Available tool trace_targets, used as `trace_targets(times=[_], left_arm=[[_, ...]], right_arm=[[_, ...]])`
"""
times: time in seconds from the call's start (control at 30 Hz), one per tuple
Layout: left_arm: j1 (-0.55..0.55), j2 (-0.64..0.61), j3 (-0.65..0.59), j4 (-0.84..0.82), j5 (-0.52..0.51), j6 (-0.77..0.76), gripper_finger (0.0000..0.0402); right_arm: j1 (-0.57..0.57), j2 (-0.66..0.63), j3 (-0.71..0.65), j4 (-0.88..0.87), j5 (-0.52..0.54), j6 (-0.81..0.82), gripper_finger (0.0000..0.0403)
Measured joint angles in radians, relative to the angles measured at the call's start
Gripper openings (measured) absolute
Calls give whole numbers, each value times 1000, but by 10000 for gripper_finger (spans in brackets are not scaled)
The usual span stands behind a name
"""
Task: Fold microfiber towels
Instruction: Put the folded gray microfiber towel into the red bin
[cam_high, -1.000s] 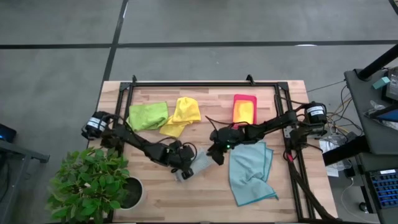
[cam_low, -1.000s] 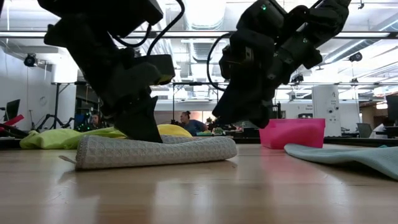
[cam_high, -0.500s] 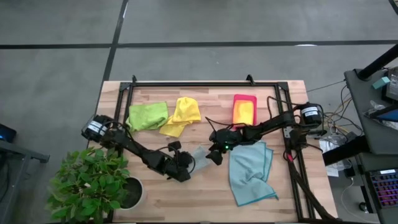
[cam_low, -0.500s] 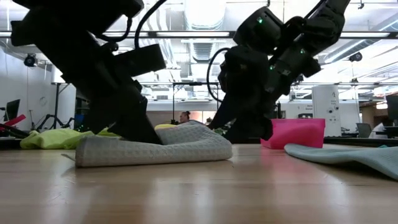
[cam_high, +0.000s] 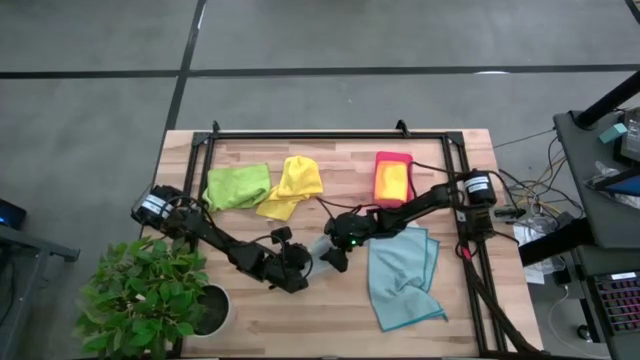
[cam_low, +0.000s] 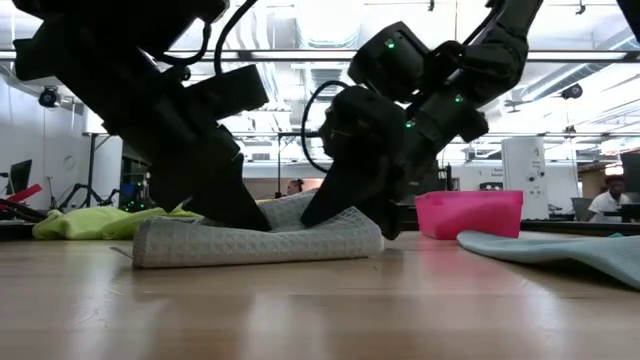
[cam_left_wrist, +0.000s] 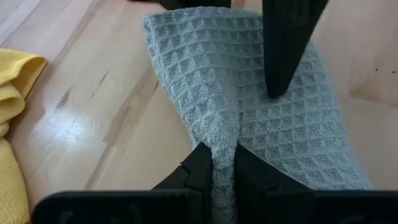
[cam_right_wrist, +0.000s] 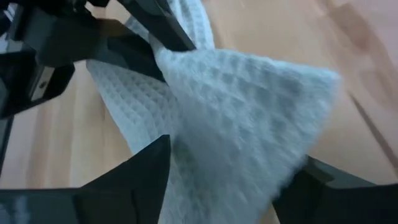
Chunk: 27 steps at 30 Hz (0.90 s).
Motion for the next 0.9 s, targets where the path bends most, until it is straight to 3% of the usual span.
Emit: trace_targets(times=[0.13,0.4,0.67,0.9], left_arm=[[-4,-1,-3,5,-1,-1,26],[-3,-1,-9,12,-2,-3,26],[-3,-22,-10,12,4,-3,42],[-2,-56,-9,5,6,20,100]], right_arm=[[0,3,15,3,-2,-13,178],[0,-1,15,4,-13,-29,25],[-3,-4,44,-42,-79,-62,21],[-3,-12,178,-398,-80,-220,19]])
